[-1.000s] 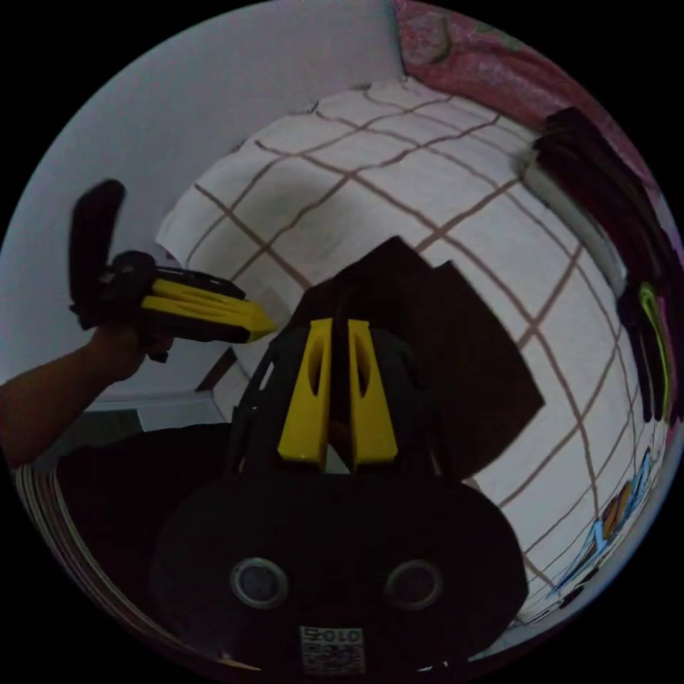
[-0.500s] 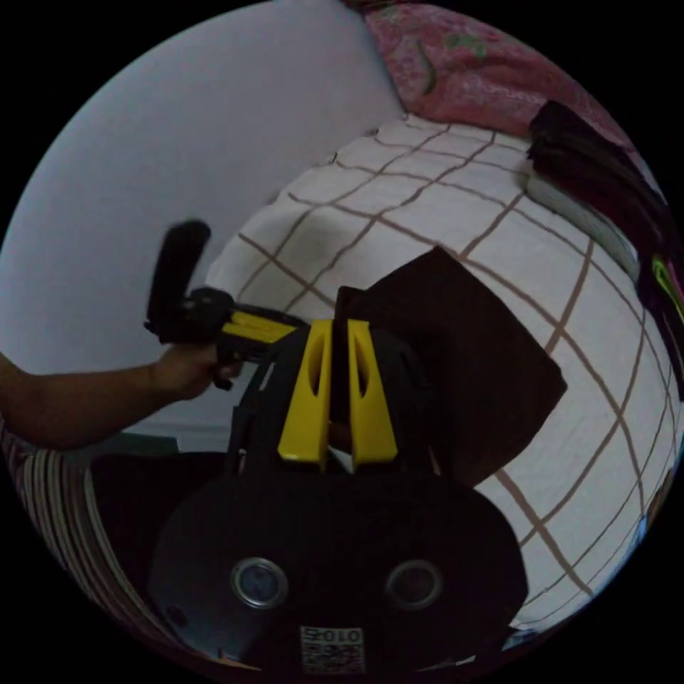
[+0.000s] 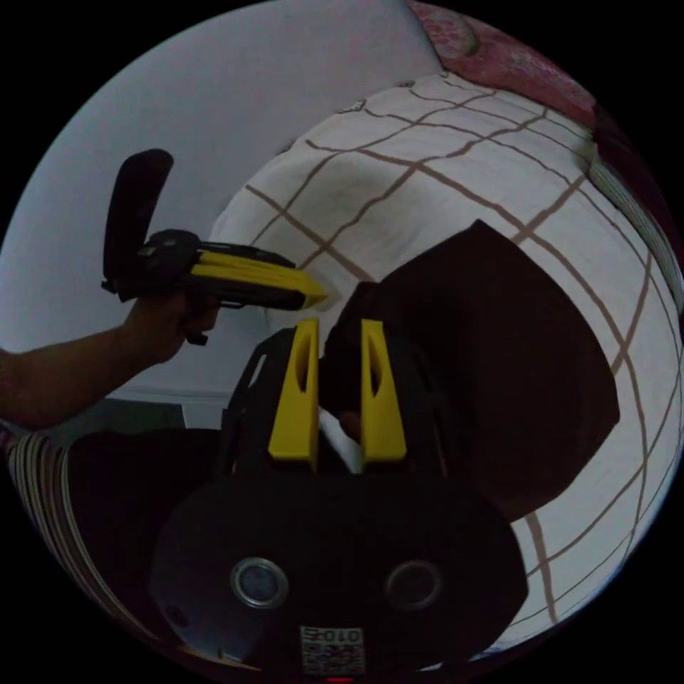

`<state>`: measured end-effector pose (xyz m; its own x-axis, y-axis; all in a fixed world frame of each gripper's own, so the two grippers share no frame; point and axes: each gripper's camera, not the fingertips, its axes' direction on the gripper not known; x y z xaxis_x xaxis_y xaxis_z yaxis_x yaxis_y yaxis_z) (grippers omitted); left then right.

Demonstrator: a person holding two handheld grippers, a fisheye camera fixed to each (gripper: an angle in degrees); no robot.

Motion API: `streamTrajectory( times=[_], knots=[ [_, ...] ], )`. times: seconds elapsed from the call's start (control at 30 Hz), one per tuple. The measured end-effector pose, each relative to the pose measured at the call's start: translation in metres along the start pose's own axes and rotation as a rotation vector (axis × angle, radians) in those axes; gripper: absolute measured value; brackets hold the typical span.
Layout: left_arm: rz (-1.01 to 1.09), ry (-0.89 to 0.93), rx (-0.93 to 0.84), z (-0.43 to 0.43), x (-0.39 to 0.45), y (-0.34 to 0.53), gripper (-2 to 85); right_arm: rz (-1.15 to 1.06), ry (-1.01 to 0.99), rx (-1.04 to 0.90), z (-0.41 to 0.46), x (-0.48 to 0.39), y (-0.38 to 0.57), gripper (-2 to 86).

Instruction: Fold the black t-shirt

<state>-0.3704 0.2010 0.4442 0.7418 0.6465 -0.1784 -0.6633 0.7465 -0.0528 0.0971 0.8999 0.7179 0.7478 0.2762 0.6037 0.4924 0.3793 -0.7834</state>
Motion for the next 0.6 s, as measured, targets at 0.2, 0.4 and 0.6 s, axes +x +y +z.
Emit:
streamTrajectory(
  times=[0.2, 0.4, 0.6],
  knots=[
    [0.133, -0.081, 0.108, -0.033, 0.043, 0.000, -0.2, -0.057, -0.083, 0.178, -0.064, -0.036, 0.039, 9.8],
    [0.399, -0.114, 0.165, -0.040, 0.109, -0.022, -0.2, 0.291, 0.143, 0.110, -0.078, -0.020, 0.116, 8.4],
    [0.504, -0.041, -0.016, -0.002, 0.144, -0.038, -0.2, 0.308, 0.306, 0.040, -0.068, -0.033, 0.124, 8.6]
  ],
)
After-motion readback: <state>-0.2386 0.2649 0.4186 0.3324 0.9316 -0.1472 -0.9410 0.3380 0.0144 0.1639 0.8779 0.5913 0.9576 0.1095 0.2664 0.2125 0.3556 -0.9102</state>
